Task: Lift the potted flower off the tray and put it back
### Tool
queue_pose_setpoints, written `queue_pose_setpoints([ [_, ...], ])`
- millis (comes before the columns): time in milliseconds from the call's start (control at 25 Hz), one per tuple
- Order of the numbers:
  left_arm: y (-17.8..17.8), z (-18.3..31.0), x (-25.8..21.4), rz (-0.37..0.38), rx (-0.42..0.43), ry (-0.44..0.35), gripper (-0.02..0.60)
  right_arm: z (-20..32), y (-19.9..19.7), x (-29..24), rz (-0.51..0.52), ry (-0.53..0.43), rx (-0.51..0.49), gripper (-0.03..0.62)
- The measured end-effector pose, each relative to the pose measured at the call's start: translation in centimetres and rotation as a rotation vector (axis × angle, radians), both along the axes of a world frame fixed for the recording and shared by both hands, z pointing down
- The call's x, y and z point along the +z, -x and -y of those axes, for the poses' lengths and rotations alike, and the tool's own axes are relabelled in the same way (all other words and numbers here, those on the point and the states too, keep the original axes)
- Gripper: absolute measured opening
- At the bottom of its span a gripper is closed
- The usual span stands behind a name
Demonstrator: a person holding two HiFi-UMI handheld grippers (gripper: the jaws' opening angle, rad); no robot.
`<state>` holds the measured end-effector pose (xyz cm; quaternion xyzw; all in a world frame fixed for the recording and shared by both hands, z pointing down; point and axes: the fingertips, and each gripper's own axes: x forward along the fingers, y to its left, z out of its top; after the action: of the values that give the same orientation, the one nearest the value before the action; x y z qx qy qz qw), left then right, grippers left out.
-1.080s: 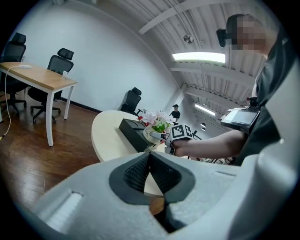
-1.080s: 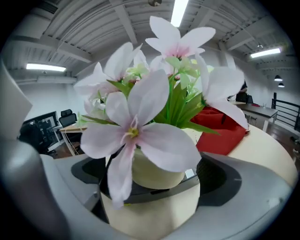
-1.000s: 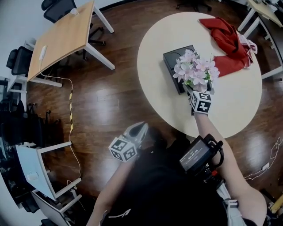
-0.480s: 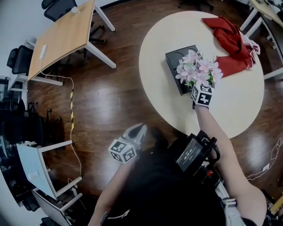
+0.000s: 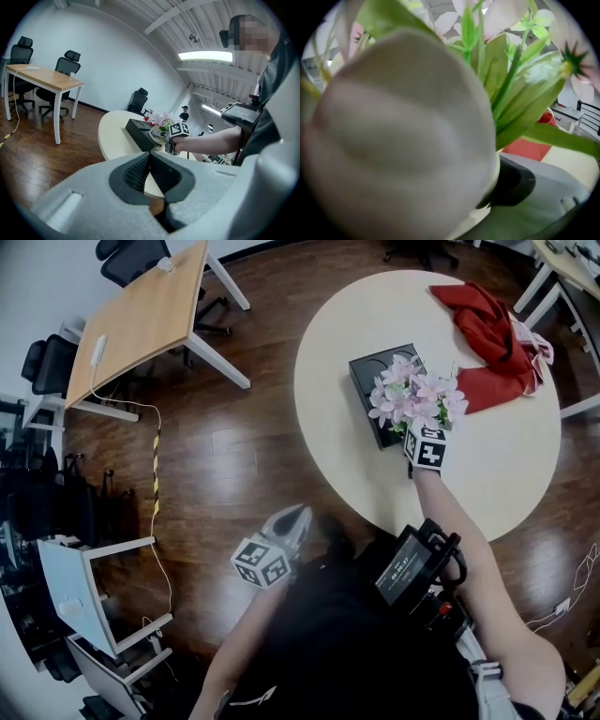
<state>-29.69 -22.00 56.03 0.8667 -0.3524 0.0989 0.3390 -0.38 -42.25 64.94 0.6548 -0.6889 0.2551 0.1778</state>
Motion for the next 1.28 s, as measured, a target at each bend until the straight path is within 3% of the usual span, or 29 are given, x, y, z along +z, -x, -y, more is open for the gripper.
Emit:
queue_pose_setpoints([
  [600, -6.4, -1.5, -1.6, 0.011, -0.051, -0.045, 0.005, -2.7, 0.5, -3.4, 0.144, -0.057, -0.228, 0.560],
  [1040, -12.9, -3.5, -3.1, 0.006, -0.089, -0.090, 0.005, -5.1, -0.1, -6.3, 0.191, -0.080, -0.398, 0.560],
  [1280, -14.3, -5.1, -4.6, -0.010, -0.094, -0.117, 0.005, -6.6, 0.9, -7.7, 0.215, -0.106, -0.450, 0.560],
])
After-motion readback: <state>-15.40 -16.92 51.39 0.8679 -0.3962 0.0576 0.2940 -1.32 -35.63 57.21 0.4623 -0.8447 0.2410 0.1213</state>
